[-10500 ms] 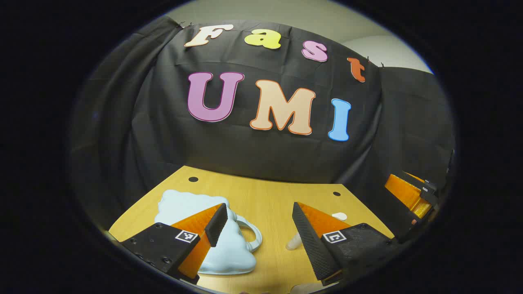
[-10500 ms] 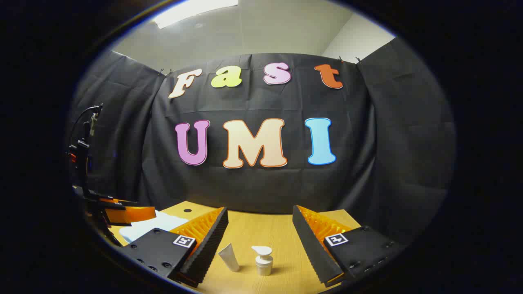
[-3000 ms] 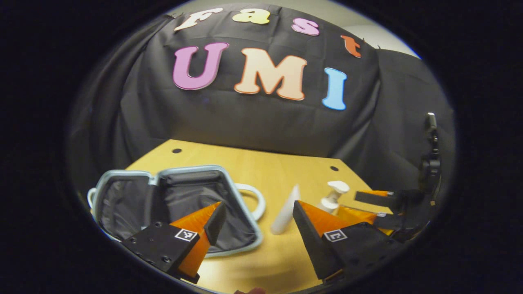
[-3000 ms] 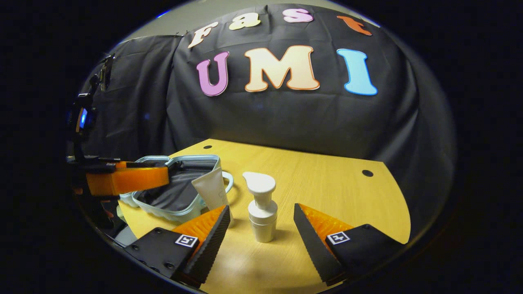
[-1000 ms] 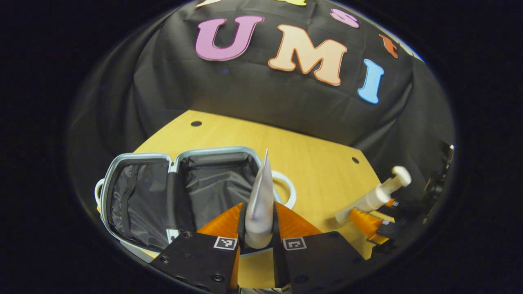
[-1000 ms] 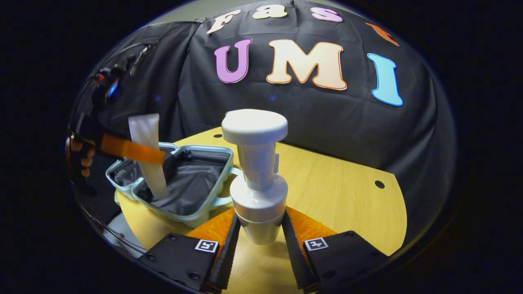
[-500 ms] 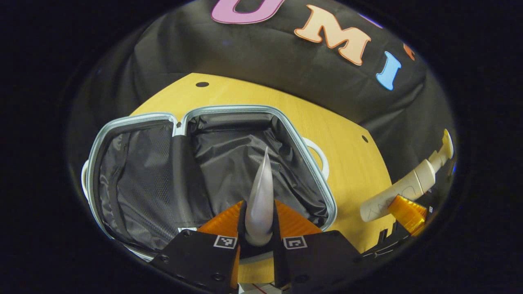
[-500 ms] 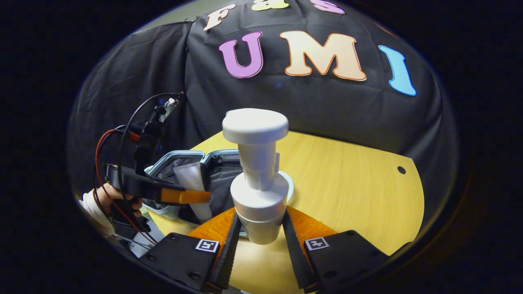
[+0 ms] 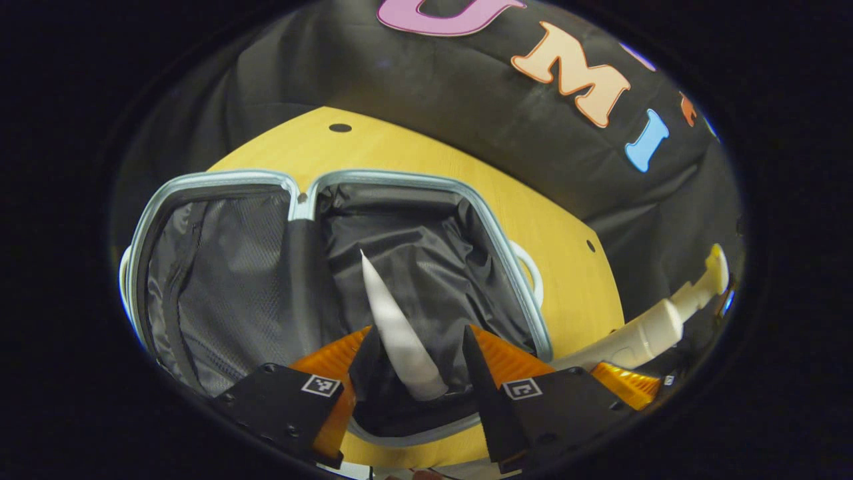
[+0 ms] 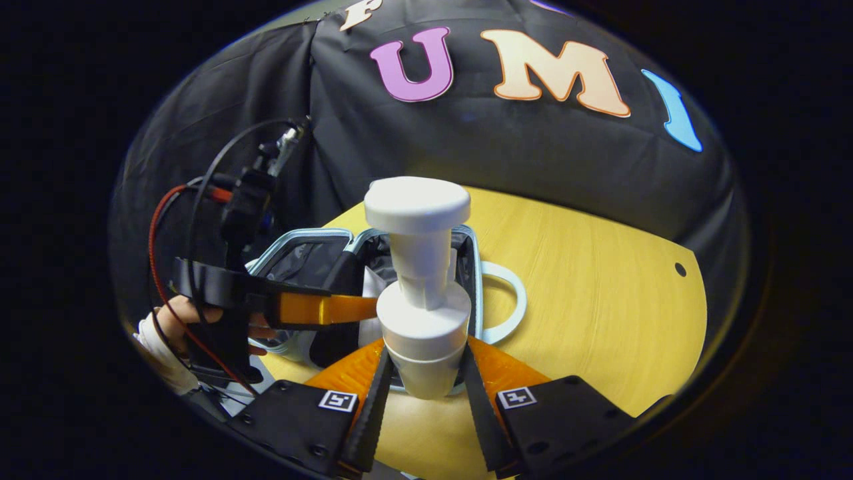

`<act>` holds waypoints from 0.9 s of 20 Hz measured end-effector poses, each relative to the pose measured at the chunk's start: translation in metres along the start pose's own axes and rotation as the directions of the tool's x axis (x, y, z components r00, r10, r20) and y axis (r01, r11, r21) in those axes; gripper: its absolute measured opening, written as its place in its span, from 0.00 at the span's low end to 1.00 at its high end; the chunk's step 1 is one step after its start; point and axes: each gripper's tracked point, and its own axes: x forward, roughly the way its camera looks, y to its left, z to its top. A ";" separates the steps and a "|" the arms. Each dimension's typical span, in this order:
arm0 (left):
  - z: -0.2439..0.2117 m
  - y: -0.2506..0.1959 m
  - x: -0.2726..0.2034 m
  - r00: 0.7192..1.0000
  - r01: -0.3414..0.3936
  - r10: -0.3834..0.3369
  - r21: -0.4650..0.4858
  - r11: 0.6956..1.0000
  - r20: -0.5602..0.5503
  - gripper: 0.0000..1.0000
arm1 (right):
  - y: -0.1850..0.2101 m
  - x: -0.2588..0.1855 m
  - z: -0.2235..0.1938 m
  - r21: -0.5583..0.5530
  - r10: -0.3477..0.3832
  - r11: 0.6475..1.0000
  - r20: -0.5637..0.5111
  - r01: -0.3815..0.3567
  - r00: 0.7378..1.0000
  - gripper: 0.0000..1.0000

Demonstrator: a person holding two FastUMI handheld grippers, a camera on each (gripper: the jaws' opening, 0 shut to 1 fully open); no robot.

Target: First open the suitcase, pack the skin care products into it, and then close the suitcase.

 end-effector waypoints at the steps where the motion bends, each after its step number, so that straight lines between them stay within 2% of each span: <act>1: 0.006 0.002 -0.007 1.000 -0.003 0.003 0.004 1.000 0.016 0.75 | 0.003 0.006 -0.003 0.002 0.008 1.000 -0.014 -0.008 1.000 0.62; 2: 0.014 0.005 -0.016 0.999 -0.005 0.005 0.004 1.000 0.034 0.85 | 0.006 0.012 -0.003 0.004 0.015 1.000 -0.028 -0.015 0.999 0.62; 5: 0.045 0.019 -0.055 0.989 -0.018 0.021 -0.022 1.000 0.148 0.89 | 0.014 0.030 -0.010 -0.004 0.028 1.000 -0.060 -0.029 0.998 0.62; 8: 0.074 0.047 -0.103 0.960 -0.035 0.054 -0.073 0.997 0.274 0.93 | 0.017 0.044 -0.014 -0.022 0.021 0.999 -0.085 -0.023 0.996 0.62; 10: 0.084 0.079 -0.131 0.940 -0.074 0.109 -0.118 0.990 0.323 0.95 | 0.016 0.055 -0.017 -0.028 0.012 1.000 -0.096 -0.015 0.995 0.62; 13: 0.082 0.137 -0.167 0.910 -0.173 0.228 -0.183 0.968 0.347 0.95 | 0.017 0.071 -0.022 -0.023 0.000 1.000 -0.108 -0.002 0.994 0.62; 15: 0.070 0.185 -0.188 0.886 -0.264 0.331 -0.235 0.936 0.324 0.95 | 0.017 0.085 -0.029 -0.013 -0.008 1.000 -0.128 0.007 0.992 0.60; 18: 0.053 0.239 -0.202 0.854 -0.335 0.428 -0.318 0.887 0.296 0.95 | 0.015 0.101 -0.038 -0.003 -0.021 1.000 -0.160 0.020 0.987 0.62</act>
